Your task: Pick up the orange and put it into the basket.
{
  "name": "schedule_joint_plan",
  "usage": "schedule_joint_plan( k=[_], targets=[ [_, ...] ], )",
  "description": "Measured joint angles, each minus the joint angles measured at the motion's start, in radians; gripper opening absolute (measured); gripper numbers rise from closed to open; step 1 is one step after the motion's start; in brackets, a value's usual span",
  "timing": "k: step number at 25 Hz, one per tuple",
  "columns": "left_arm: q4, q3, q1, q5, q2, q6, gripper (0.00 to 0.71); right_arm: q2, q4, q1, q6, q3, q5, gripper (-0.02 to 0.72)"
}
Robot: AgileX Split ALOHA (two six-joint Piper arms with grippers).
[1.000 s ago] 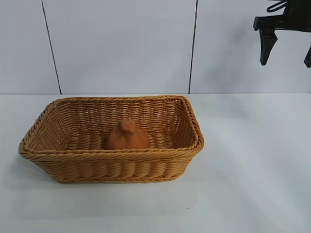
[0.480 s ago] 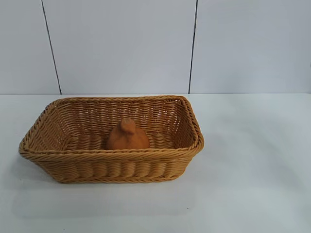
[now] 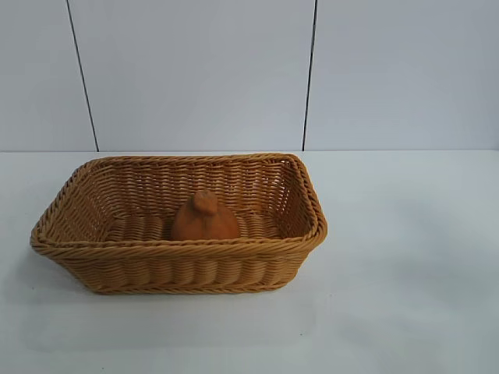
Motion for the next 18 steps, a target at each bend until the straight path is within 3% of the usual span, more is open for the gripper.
schedule_joint_plan(
  k=[5,18],
  targets=[
    [0.000,0.000,0.000,0.000,0.000,0.000,0.643,-0.302,0.019,0.000,0.000,0.047,-0.078,0.620],
    [0.000,0.000,0.000,0.000,0.000,0.000,0.643,-0.721,0.019,0.000,0.000,0.055,-0.092,0.620]
  ],
)
